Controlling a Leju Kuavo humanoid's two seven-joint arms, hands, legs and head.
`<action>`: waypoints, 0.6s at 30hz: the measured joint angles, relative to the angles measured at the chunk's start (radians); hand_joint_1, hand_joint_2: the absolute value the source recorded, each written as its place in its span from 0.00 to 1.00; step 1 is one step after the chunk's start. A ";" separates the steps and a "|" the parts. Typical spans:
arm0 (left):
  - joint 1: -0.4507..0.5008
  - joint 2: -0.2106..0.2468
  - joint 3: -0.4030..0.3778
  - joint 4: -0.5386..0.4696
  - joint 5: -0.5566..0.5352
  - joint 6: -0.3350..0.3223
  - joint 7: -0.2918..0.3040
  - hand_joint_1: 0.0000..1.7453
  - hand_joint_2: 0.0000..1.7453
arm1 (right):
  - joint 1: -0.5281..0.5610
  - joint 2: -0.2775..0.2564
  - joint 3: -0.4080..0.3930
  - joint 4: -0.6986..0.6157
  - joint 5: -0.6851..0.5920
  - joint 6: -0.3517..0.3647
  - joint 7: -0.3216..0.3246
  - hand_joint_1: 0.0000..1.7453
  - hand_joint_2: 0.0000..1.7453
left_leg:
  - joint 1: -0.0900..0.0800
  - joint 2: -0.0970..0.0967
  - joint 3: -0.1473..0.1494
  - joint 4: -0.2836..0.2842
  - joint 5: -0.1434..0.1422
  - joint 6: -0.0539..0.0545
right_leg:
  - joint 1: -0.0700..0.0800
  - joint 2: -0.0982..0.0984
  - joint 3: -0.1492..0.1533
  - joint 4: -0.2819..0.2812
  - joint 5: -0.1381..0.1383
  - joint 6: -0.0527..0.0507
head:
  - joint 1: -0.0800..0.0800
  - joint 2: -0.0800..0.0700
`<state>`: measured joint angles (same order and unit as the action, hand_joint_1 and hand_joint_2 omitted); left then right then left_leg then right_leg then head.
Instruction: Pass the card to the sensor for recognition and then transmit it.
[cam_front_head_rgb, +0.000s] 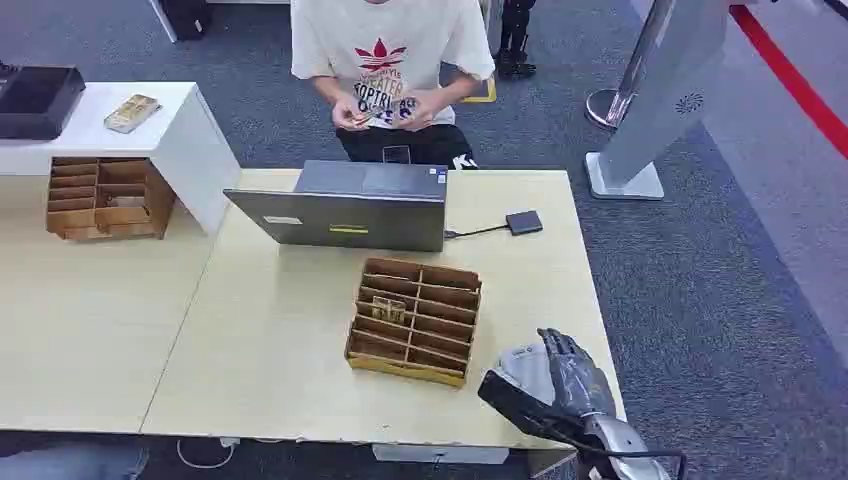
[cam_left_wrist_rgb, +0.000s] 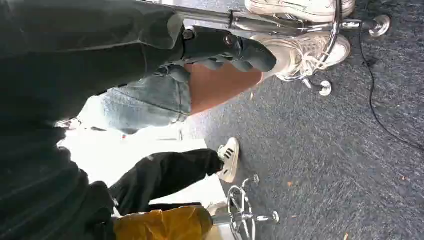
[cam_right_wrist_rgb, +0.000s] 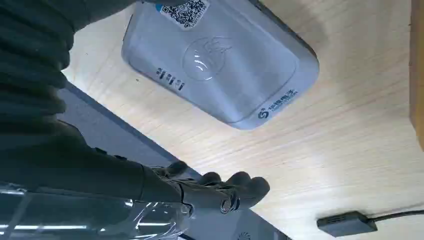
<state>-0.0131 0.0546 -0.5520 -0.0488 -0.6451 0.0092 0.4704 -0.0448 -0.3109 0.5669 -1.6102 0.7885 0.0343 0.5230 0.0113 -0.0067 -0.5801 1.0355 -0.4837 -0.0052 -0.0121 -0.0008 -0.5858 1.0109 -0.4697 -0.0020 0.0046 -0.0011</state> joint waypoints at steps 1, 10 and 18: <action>0.001 0.000 -0.002 -0.001 0.000 0.000 0.000 0.00 1.00 | 0.000 0.000 0.000 0.001 0.000 0.000 0.000 0.00 1.00 | 0.000 0.000 0.000 0.000 0.000 0.000 | 0.000 0.000 0.000 0.000 0.000 0.000 | 0.000 0.000; 0.006 0.001 -0.006 -0.006 0.015 0.000 0.002 0.00 1.00 | 0.000 0.004 -0.005 -0.005 -0.014 -0.049 -0.018 0.00 1.00 | 0.000 0.000 0.000 0.000 0.000 0.000 | 0.000 0.000 0.000 0.000 0.000 0.000 | 0.000 0.000; -0.169 -0.098 -0.286 -0.125 -0.623 -0.389 -0.070 0.00 1.00 | 0.091 0.147 -0.116 -0.158 -0.025 -0.337 -0.220 0.00 0.00 | -0.006 -0.022 -0.006 0.000 0.007 0.003 | -0.004 -0.015 -0.002 0.001 0.002 0.002 | -0.001 0.000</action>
<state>-0.1821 -0.0430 -0.8383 -0.1742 -1.2681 -0.3801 0.4005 0.0459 -0.1638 0.4506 -1.7680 0.7631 -0.3026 0.3034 0.0057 -0.0282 -0.5865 1.0352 -0.4766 -0.0023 -0.0163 -0.0160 -0.5876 1.0120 -0.4682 0.0005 0.0038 -0.0011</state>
